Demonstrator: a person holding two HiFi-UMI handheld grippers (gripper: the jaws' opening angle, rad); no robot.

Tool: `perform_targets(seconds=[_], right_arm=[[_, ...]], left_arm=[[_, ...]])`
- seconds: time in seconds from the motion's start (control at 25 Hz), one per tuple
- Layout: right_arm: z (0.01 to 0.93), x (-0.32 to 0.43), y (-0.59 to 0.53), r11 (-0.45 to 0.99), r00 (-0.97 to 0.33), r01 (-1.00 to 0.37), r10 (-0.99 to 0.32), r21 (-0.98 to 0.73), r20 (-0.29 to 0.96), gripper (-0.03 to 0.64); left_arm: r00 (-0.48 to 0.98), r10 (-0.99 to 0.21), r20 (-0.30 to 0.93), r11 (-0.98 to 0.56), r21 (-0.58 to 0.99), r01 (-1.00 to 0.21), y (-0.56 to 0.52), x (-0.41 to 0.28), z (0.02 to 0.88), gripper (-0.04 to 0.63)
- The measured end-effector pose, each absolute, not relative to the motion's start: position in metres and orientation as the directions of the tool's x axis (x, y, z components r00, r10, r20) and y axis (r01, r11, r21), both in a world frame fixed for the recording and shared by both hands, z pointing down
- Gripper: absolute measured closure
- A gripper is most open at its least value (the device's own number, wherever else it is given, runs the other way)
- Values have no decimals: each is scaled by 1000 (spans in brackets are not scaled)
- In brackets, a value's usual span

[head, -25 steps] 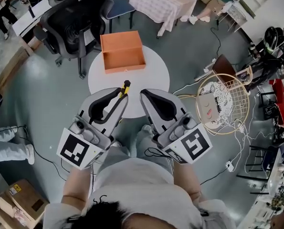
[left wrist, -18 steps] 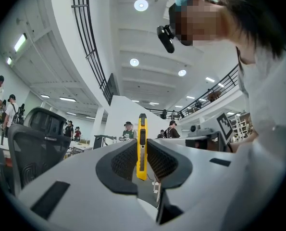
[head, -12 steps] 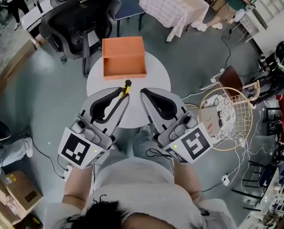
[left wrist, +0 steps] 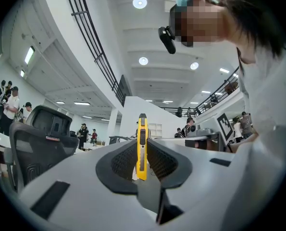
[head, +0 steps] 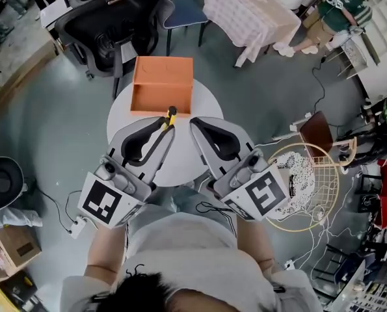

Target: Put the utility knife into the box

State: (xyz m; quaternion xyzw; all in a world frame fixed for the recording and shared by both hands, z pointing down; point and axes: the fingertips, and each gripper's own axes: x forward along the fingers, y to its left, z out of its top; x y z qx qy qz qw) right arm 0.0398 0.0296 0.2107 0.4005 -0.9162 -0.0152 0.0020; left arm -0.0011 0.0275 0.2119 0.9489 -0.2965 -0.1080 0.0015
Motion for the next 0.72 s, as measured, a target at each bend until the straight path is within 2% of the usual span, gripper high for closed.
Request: perform_targets(seconds=[0.4, 0.72], right_arm=[[217, 74, 11, 774, -774, -633, -633, 14, -10, 610], [228, 81, 9, 802, -802, -597, -598, -29, -17, 610]], left_arm=[[711, -680, -180, -729, 64, -681, 14, 30, 216, 528], [683, -717, -136, -694, 58, -717, 14, 37, 225, 528]])
